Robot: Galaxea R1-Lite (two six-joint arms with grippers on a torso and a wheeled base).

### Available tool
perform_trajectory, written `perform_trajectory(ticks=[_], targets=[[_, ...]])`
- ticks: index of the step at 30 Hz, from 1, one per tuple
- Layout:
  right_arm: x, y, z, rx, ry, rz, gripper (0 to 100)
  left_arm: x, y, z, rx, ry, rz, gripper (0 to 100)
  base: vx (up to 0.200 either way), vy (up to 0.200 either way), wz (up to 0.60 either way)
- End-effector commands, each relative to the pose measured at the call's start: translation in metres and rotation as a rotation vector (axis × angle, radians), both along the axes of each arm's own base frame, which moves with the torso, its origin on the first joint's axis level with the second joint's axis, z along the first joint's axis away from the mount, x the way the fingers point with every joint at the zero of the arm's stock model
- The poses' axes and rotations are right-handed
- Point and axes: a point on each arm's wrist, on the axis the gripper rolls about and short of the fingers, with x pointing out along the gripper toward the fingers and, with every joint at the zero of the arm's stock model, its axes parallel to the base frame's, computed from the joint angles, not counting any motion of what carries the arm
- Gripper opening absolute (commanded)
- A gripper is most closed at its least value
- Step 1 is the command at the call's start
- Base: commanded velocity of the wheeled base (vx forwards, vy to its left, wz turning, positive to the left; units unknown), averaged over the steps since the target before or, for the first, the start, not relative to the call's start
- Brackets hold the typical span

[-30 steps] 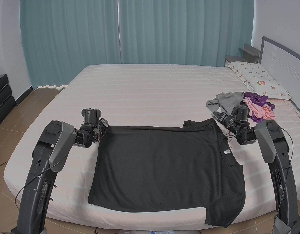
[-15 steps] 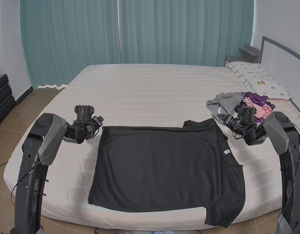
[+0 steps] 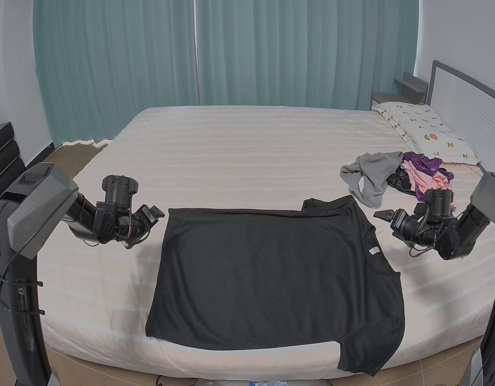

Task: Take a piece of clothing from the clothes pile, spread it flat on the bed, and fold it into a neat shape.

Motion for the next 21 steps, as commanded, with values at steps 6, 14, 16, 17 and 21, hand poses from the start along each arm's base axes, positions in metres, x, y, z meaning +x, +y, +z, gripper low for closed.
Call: perform_trajectory(ticks=[6,14,16,17,21], targets=[[-0.125,0.006,0.022,0.053,0.096,0.07,100,-0.126,-0.007,0.031,-0.093,0.065,-0.09,100,0.0,0.0,0.0],[-0.157,0.01,0.001,0.088,0.121,0.121,100,-0.171,-0.012,0.011,-0.106,0.11,-0.115,100,0.0,0.0,0.0],[-0.159,0.01,0.0,0.088,0.103,0.121,100,-0.176,-0.011,0.007,-0.107,0.106,-0.116,100,0.0,0.0,0.0],[-0.16,0.01,-0.001,0.089,0.098,0.122,100,-0.179,-0.012,0.004,-0.108,0.114,-0.121,100,-0.2,0.0,0.0],[-0.162,0.01,-0.002,0.089,0.099,0.122,100,-0.181,-0.016,-0.008,-0.1,0.148,-0.134,100,-0.2,0.0,0.0]])
